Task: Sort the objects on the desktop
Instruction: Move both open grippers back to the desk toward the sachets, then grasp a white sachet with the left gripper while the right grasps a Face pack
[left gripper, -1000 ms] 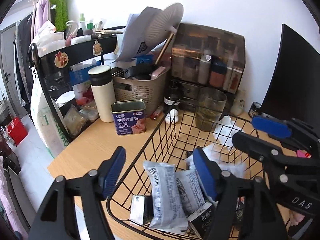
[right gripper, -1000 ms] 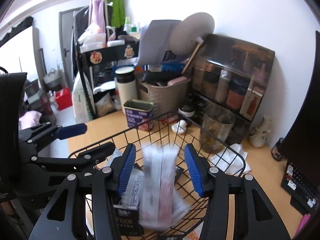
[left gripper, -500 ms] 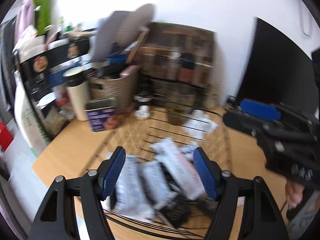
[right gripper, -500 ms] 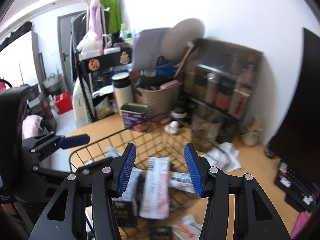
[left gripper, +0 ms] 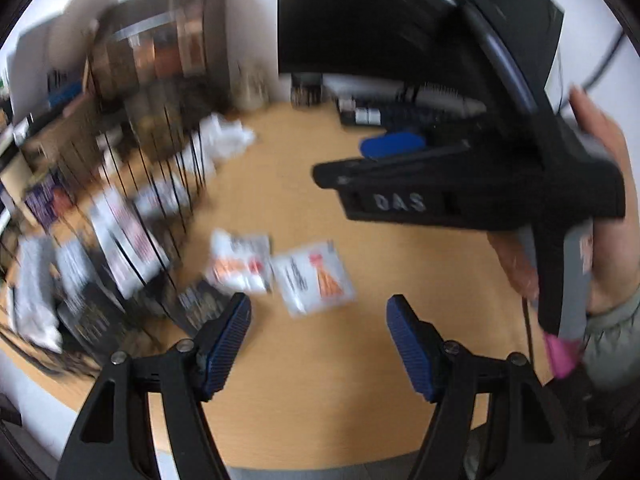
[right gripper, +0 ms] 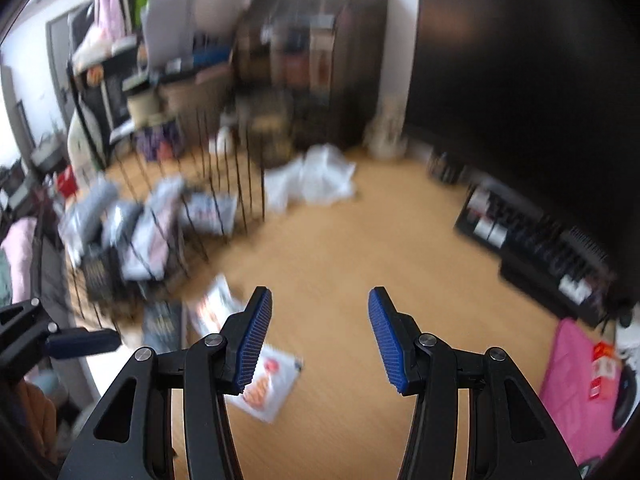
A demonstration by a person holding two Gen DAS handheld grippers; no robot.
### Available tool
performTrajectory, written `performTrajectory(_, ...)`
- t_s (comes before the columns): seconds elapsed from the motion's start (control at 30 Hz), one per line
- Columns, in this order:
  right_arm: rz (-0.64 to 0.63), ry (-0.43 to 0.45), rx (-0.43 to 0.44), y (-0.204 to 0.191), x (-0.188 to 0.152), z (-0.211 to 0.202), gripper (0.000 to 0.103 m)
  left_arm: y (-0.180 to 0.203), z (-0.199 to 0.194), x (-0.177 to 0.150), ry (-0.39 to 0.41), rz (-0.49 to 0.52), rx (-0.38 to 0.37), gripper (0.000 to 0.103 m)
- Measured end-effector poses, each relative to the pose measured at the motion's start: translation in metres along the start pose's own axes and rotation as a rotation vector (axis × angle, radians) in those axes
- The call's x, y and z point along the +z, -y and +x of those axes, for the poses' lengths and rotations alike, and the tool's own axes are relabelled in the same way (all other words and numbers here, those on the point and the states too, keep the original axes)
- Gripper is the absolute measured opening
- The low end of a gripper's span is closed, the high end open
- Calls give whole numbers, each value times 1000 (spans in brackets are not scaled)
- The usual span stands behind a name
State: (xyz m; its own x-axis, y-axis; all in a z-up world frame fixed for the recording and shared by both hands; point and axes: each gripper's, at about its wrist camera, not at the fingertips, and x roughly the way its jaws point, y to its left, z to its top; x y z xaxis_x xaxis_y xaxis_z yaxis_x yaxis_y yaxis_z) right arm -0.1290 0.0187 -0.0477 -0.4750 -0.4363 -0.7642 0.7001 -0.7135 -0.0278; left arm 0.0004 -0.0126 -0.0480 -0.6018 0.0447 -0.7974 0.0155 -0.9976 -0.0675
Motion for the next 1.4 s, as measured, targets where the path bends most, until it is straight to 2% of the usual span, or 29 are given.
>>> performTrajectory(0.17, -116, -64, 114, -30, -11, 40, 49, -13, 9, -33, -56, -65, 30, 74)
performTrajectory(0.3, -238, -58, 212, -66, -13, 49, 49, -33, 3, -50, -62, -131, 39, 74)
performTrajectory(0.43, -325, -50, 266, -89, -15, 55, 49, -41, -1, -58, -62, -142, 46, 74)
performTrajectory(0.57, -334, -66, 293, -100, -14, 70, 49, -43, -1, -63, -69, -143, 37, 74)
performTrajectory(0.77, -282, -87, 357, -84, -17, 76, 48, -41, 1, -65, -88, -140, 34, 74)
performTrajectory(0.87, -272, -98, 350, -72, -25, 70, 48, -39, 3, -61, -89, -133, 37, 74)
performTrajectory(1.03, -225, -103, 286, -38, -45, 53, 48, -34, 13, -44, -86, -112, 45, 74)
performTrajectory(1.23, -83, -98, 178, 9, -82, 21, 48, -26, 35, -18, -88, -59, 54, 74)
performTrajectory(1.4, 0, -100, 126, 41, -101, 0, 48, -22, 54, 10, -64, -25, 50, 74)
